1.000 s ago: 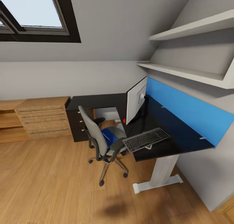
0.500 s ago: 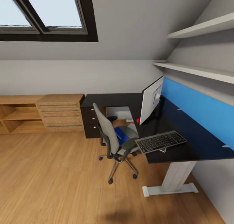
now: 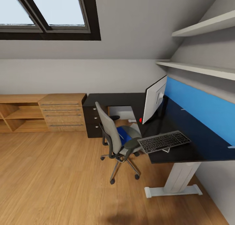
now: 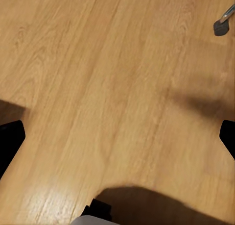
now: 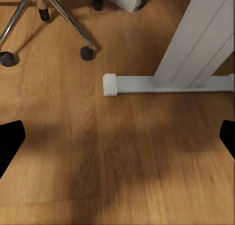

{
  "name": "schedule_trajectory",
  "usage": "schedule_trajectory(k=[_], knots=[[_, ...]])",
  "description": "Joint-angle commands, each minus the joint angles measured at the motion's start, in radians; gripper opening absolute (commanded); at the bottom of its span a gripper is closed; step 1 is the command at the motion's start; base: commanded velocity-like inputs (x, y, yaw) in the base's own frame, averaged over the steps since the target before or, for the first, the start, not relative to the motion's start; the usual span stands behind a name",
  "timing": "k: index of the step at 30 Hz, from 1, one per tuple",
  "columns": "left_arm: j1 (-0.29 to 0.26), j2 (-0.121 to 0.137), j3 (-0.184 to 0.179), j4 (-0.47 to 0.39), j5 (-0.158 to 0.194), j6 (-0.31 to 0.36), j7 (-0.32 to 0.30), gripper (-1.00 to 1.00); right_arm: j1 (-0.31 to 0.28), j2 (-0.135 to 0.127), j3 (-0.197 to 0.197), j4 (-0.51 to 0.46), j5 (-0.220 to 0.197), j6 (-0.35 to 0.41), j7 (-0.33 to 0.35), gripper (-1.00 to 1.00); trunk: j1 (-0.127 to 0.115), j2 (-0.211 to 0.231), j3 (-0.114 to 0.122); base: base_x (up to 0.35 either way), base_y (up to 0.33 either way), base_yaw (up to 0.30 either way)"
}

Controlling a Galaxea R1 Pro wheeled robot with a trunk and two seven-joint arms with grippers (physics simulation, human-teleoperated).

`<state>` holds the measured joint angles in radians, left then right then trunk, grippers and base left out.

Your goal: In the bedroom, organize the workspace by keeping the computer under the desk, ensuring the monitor is on the desk, placing the keyboard on the desk next to the monitor, placing the mouse on the desk next to the keyboard, moving the folder from the swivel chair onto the desk next to the mouse, stacking the notebook on top of the folder with the pen on top of the notebook, and positioning the swivel chair next to the desk.

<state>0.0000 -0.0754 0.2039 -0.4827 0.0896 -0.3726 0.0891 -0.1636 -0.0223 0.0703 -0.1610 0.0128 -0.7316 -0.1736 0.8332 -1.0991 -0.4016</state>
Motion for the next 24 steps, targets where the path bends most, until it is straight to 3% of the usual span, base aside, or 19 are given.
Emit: schedule_trajectory(k=[1,8,9,14,20,24], knots=[[0.0,0.001,0.001,-0.009,0.009,-0.002,-0.002,1.0,-0.001,-0.002,0.007,0.0,0.001,-0.001,-0.009,1.0,0.004,-0.008,-0.004,0.0,0.0,0.0],[0.0,0.005,0.002,-0.04,0.01,-0.002,-0.002,1.0,-0.001,-0.006,0.005,-0.001,0.004,0.0,-0.01,1.0,0.031,-0.057,-0.026,0.0,0.0,0.0],[0.0,0.006,0.002,-0.043,0.01,-0.002,-0.002,1.0,-0.001,-0.021,0.006,-0.001,0.004,0.003,-0.011,1.0,0.035,-0.064,-0.029,0.0,0.0,0.0],[0.0,0.005,0.002,-0.043,0.01,-0.002,-0.002,1.0,-0.001,-0.031,0.006,0.0,0.003,-0.001,-0.011,1.0,0.054,-0.099,-0.045,0.0,0.0,0.0],[0.0,0.004,0.003,-0.045,0.01,0.0,-0.003,1.0,-0.001,-0.028,0.008,0.016,0.004,0.006,-0.009,1.0,0.077,-0.141,-0.064,0.0,0.0,0.0],[0.0,0.004,0.002,-0.045,0.009,0.0,-0.003,1.0,-0.001,-0.024,0.011,0.085,0.003,0.008,-0.008,1.0,0.092,-0.169,-0.076,0.0,0.0,0.0]])
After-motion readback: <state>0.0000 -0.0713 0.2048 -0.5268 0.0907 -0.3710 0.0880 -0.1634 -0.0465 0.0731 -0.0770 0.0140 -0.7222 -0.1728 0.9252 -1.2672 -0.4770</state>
